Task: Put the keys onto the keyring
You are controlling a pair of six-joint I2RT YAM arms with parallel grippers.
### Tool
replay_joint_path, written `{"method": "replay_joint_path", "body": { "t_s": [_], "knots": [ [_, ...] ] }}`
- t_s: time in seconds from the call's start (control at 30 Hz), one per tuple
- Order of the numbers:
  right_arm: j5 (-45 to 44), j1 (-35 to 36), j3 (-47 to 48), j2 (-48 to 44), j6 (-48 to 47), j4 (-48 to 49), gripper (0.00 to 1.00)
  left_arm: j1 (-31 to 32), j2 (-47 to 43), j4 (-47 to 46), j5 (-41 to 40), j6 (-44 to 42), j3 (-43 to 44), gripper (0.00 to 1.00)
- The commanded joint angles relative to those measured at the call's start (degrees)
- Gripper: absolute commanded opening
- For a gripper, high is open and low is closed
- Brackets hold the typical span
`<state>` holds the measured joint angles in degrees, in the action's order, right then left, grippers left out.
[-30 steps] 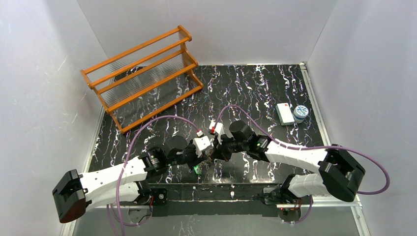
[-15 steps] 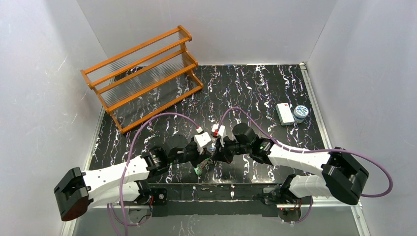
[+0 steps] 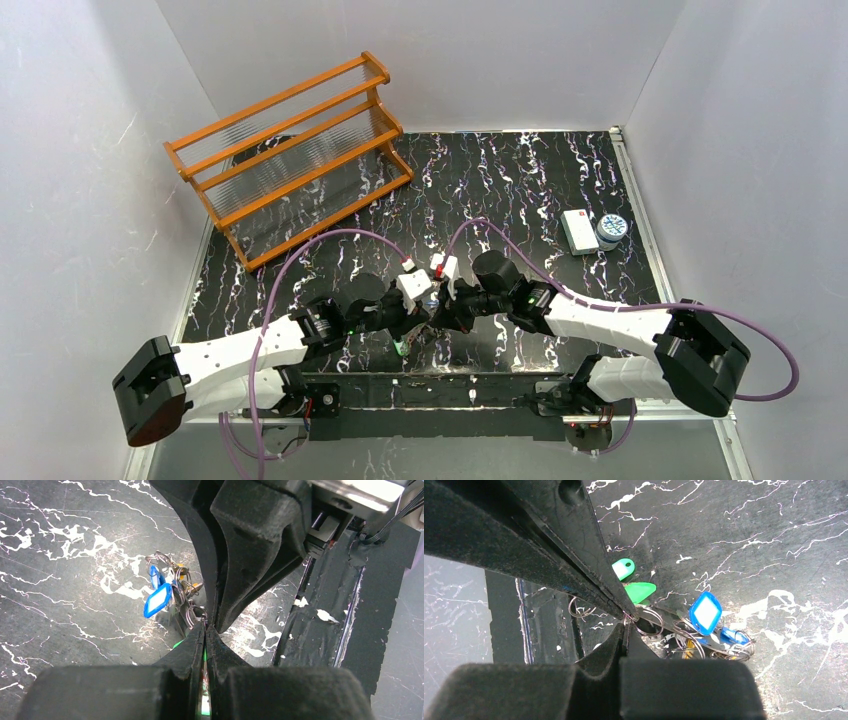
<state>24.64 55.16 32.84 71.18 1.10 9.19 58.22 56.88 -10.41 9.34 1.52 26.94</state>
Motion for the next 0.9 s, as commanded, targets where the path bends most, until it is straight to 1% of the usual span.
{"method": "replay_joint_path", "body": {
  "t_s": [0.0, 0.23, 0.4, 0.63, 0.87],
  "knots": [
    [0.88, 0.1, -0.17, -2.17, -1.02, 3.09, 0.01, -0.12, -0.53, 2.12, -0.44, 0.23, 0.74, 0.0],
    [1.03, 0.12, -0.58, -2.73, -1.02, 3.03, 0.01, -0.12, 0.6, 4.02, -5.04, 1.04, 0.56, 0.0],
    [0.93, 0.1, -0.83, -3.06, -1.02, 3.16, 0.01, -0.11, 0.21, 4.34, -6.4, 1.46, 0.0, 0.0],
    [1.07, 0.13, -0.82, -2.74, -1.02, 3.2, 0.01, -0.12, -1.45, 5.2, -6.77, 1.56, -0.06, 0.0],
    [0.97, 0.08, -0.82, -2.63, -1.02, 3.29, 0.01, -0.12, -7.07, 4.27, -3.08, 1.47, -0.52, 0.0]
  ]
}}
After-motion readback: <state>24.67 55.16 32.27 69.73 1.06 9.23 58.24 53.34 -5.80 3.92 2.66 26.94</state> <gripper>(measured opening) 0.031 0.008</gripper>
